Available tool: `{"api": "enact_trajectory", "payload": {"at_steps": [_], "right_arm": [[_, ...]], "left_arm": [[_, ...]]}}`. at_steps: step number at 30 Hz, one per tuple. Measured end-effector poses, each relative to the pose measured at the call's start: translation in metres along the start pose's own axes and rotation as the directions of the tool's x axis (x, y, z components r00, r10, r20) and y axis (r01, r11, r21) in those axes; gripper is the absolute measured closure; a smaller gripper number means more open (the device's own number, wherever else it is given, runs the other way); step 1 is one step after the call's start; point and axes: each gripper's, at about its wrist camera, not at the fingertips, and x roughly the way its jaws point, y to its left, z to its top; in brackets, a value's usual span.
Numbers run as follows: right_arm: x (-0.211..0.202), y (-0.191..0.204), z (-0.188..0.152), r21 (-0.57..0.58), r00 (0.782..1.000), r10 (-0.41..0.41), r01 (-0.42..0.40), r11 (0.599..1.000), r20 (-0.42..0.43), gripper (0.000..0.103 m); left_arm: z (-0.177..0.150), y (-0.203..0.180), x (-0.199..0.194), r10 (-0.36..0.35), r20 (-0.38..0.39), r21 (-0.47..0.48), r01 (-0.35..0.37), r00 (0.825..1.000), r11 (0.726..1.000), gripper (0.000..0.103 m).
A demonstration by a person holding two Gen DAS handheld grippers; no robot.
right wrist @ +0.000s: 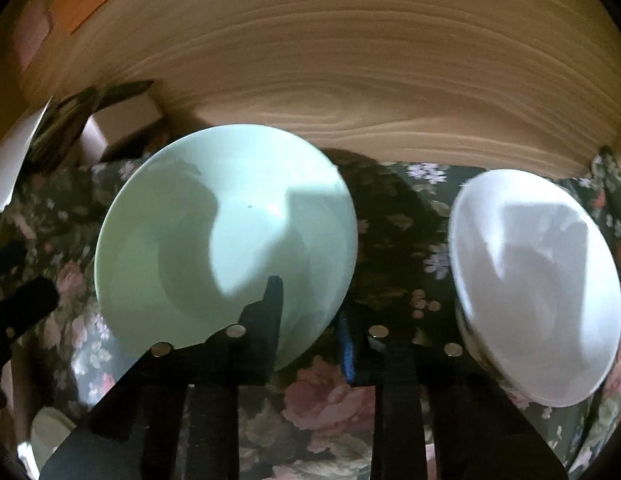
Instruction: Organize plates and bowls
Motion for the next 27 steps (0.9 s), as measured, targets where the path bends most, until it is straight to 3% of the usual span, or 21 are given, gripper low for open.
{"api": "enact_trajectory", "payload": {"at_steps": [3, 8, 13, 15, 18, 27], "right_arm": [[-0.002, 0.008, -0.002, -0.042, 0.999, 0.039, -0.04, 0.998, -0.022, 0.085], [-0.012, 0.019, -0.013, -0.087, 0.996, 0.078, -0.082, 0.993, -0.05, 0.085], [-0.029, 0.015, -0.02, -0.049, 0.992, 0.112, -0.115, 0.992, -0.052, 0.081], [-0.036, 0.01, -0.023, -0.026, 0.992, 0.118, -0.119, 0.993, -0.036, 0.081], [-0.05, 0.014, -0.022, -0.001, 0.993, 0.115, -0.115, 0.993, -0.007, 0.072], [-0.025, 0.014, -0.019, 0.039, 0.993, 0.116, -0.115, 0.993, -0.02, 0.071]], "left_arm": [[0.0, 0.003, 0.005, 0.009, -0.024, -0.005, -0.009, 1.0, 1.0, 0.009], [-0.001, 0.007, 0.016, -0.001, -0.087, -0.01, 0.0, 0.996, 1.0, 0.024], [-0.005, 0.008, 0.027, -0.028, -0.153, -0.01, 0.027, 0.988, 1.0, 0.046], [-0.008, 0.006, 0.027, -0.036, -0.162, -0.004, 0.036, 0.986, 0.999, 0.049], [-0.01, 0.001, 0.027, -0.046, -0.168, 0.018, 0.05, 0.985, 0.999, 0.053], [-0.012, -0.008, 0.034, -0.082, -0.218, 0.043, 0.094, 0.972, 0.995, 0.077]]}}
